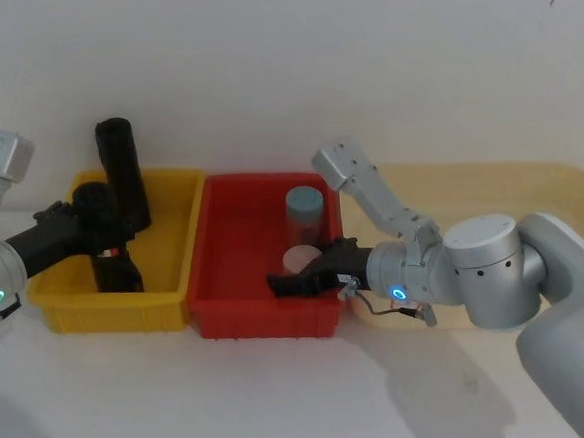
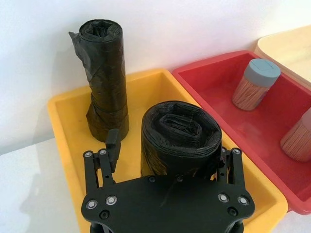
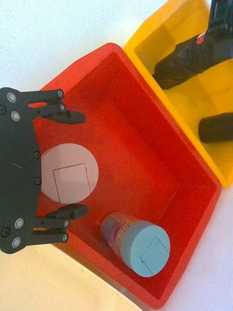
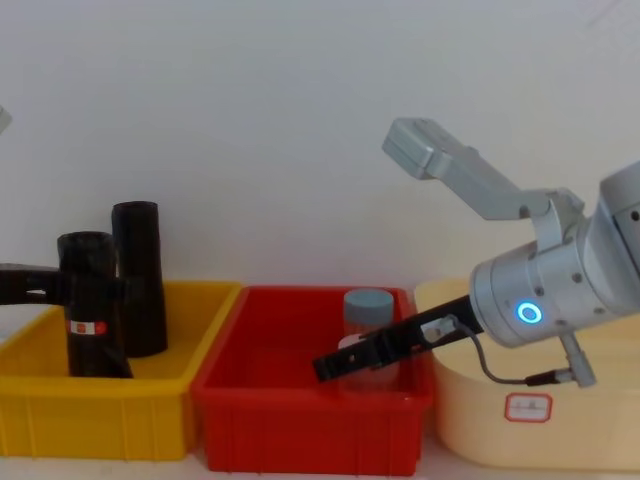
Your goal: Pick up the garbage bag with the one hand and transfer it to the other hand.
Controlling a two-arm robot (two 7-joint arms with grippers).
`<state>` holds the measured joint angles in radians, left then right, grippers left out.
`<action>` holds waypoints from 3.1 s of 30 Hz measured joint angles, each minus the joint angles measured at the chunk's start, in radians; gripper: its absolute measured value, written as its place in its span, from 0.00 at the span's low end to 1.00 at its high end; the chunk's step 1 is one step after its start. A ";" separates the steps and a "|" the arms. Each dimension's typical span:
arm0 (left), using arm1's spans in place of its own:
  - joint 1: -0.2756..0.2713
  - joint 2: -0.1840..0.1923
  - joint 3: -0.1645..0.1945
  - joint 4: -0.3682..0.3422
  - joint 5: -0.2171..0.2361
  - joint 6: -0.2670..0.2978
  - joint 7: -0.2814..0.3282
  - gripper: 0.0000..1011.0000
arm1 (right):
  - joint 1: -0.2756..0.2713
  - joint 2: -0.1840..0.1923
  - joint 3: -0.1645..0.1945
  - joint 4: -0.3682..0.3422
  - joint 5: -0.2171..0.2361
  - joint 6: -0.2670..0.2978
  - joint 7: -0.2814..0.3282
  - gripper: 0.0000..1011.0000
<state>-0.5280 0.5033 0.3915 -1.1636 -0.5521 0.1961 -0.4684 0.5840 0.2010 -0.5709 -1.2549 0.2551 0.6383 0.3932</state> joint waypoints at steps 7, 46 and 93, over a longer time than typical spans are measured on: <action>0.000 0.000 0.000 0.000 0.000 0.000 0.000 0.99 | 0.001 0.002 -0.001 0.003 -0.002 0.006 0.010 0.98; 0.000 0.000 0.000 0.000 0.000 0.000 0.000 0.55 | 0.003 0.005 -0.001 0.006 -0.005 0.013 0.025 0.66; -0.144 0.012 -0.014 -0.090 -0.030 -0.001 -0.127 0.39 | -0.015 0.074 0.072 -0.216 -0.058 0.005 -0.054 0.66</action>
<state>-0.6723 0.5157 0.3780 -1.2534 -0.5819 0.1950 -0.5956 0.5692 0.2750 -0.4994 -1.4705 0.1967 0.6438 0.3393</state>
